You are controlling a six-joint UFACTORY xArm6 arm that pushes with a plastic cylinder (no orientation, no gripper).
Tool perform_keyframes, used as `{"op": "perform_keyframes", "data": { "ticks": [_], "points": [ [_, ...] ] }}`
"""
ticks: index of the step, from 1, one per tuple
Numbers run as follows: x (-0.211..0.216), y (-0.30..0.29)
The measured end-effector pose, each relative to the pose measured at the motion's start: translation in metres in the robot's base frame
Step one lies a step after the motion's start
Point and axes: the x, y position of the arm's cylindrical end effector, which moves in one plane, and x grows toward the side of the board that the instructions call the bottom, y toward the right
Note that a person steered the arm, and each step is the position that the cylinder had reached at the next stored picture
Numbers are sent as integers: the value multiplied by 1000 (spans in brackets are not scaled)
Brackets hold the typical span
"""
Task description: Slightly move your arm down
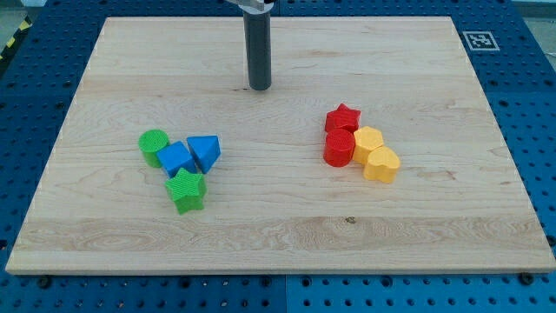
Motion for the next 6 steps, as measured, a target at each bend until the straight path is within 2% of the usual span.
{"op": "perform_keyframes", "data": {
  "ticks": [2,6],
  "points": [
    [1,-5],
    [41,-3]
  ]
}}
